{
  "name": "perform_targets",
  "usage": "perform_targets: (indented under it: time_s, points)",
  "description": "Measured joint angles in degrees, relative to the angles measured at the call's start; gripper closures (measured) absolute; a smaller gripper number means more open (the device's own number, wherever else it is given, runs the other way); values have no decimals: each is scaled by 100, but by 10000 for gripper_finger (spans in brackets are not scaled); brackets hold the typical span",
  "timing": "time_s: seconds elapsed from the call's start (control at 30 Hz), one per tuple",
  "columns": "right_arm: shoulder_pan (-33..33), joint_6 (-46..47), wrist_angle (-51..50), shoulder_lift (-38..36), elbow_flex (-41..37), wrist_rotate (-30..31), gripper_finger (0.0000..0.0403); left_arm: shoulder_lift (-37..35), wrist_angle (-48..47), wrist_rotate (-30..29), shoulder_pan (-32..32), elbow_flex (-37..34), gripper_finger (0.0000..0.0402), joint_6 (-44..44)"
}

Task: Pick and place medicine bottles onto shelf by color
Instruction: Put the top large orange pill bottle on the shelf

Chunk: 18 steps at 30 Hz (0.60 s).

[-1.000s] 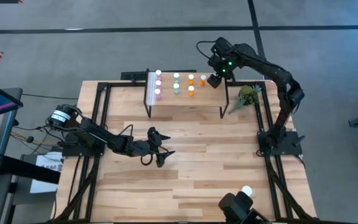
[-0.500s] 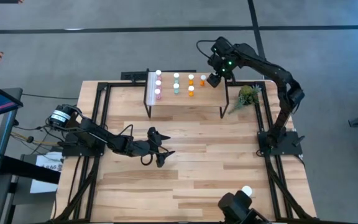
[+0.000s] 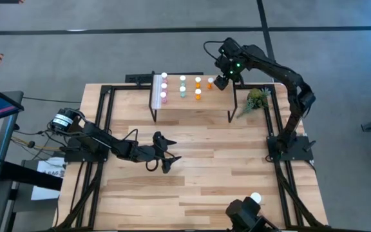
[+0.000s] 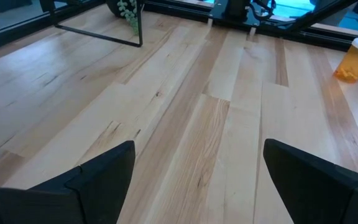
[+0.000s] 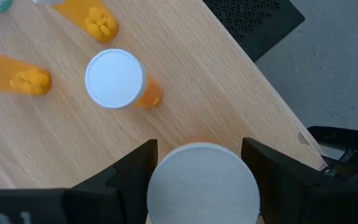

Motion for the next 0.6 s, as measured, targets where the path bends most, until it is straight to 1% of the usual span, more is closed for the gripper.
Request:
perform_targets:
  time_s: [0.3,0.5,0.6]
  points:
    - [0,341,1,0,0,0,147,0,0,0,2,0,58,0]
    - [0,72,-2,0,0,-4,144,0,0,0,0,0,58,0]
    - [30,-70,-74,0,0,-10,132,0,0,0,1,0,58,0]
